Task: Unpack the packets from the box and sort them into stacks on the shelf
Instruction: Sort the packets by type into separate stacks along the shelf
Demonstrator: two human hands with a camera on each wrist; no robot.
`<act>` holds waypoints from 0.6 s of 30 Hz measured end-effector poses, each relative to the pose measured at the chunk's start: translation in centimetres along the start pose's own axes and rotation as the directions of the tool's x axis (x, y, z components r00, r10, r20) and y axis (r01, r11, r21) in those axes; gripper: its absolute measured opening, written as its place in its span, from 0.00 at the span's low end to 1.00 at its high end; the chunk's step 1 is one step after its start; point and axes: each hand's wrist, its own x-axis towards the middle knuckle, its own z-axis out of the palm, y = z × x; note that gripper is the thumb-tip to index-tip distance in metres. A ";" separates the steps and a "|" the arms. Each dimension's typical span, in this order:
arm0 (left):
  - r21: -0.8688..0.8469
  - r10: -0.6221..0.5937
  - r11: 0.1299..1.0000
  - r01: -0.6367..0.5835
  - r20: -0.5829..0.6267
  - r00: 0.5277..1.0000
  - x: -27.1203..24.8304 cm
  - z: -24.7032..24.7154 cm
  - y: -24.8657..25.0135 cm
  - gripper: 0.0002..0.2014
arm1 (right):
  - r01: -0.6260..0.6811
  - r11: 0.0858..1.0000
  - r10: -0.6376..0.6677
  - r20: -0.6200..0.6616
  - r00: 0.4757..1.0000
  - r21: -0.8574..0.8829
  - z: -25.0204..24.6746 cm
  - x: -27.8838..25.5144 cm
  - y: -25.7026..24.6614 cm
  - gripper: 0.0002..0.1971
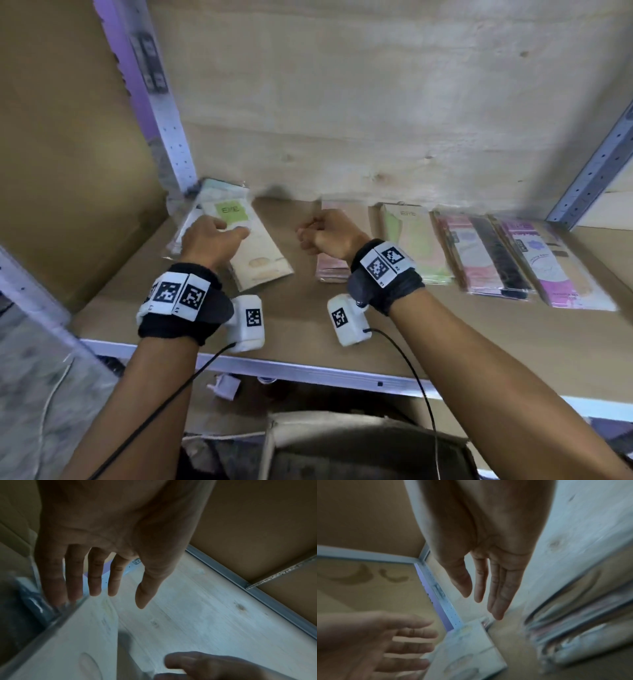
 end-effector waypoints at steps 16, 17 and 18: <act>-0.344 -0.135 0.918 0.197 0.195 0.972 -0.2 -0.9 -1.2 0.14 | -0.206 0.978 0.202 0.091 0.975 0.029 3.5 2.3 -1.3 0.09; -0.365 -0.123 0.911 0.190 0.200 0.972 -0.5 -0.9 -1.0 0.15 | -0.186 0.973 0.174 0.092 0.980 0.137 3.1 1.7 -1.4 0.09; -0.399 -0.104 0.899 0.181 0.208 0.973 -0.7 -0.9 -0.6 0.16 | -0.148 0.961 0.129 0.094 0.987 0.232 2.6 1.1 -1.6 0.08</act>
